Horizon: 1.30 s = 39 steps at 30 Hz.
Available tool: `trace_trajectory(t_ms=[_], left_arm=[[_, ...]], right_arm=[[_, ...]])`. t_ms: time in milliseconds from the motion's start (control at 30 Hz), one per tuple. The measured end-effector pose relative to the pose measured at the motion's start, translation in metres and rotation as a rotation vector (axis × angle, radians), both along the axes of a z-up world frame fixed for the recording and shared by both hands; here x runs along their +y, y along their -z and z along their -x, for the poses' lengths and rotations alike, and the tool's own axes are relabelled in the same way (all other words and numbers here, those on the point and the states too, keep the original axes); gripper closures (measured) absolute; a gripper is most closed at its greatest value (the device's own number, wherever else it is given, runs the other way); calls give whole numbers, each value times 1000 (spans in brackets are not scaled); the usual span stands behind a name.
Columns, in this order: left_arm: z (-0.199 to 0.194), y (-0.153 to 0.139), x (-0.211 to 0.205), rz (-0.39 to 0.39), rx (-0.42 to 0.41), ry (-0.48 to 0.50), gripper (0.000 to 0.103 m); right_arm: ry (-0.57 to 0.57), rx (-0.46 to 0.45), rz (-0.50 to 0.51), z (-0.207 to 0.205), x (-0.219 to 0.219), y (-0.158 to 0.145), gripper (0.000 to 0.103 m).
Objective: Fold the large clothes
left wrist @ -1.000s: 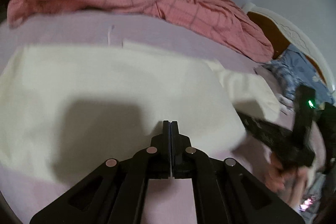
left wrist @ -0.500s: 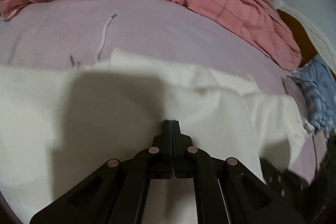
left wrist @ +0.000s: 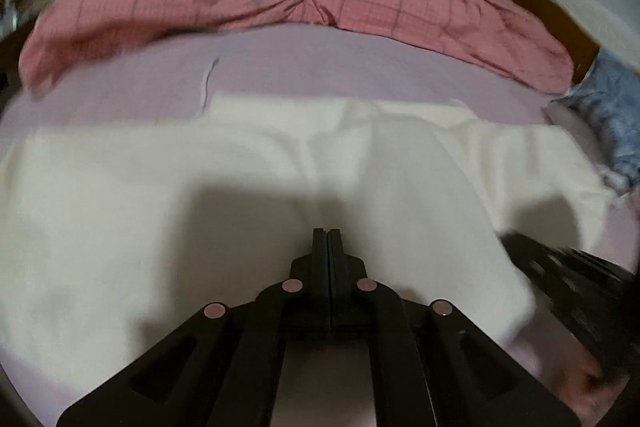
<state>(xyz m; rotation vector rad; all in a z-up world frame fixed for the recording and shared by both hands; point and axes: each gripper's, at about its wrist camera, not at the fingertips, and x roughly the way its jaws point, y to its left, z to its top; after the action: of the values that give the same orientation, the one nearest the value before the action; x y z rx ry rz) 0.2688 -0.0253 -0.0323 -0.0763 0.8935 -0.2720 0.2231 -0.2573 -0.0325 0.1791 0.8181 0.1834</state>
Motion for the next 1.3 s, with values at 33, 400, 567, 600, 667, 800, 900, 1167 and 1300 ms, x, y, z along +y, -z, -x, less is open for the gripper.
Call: trace_trajectory(t_ms=[33,400,567,600,667,800,900,1167,1300], left_arm=[[9,-1,4,31,11,-2,100],[59,13,9,35,-62,-11,99],[56,13,12,82,-61,-14,99],[57,13,10,73,-68,-14,99],[59,11,9,63,-81,-14,99],[60,10,11,77,-93,-12,100],[62,10,16,111,-107,-12,100],[64,6,21,131,-113,-19,100],[77,-22,31,116,-140,15,99]], right_arm=[[-1,-1,-3,0,0,0,103],[72,-102,-68,29,-21,-16,79],[237,-132,-218,68,-73,-21,37],[299,-122,-265,79,-90,-17,31],[437,-103,-349,94,-122,-5,24],[603,-51,-412,87,-167,18,10],[544,-64,-405,63,-175,13,10],[676,-60,-218,29,-172,8,75],[616,-203,-31,34,-131,-43,82]])
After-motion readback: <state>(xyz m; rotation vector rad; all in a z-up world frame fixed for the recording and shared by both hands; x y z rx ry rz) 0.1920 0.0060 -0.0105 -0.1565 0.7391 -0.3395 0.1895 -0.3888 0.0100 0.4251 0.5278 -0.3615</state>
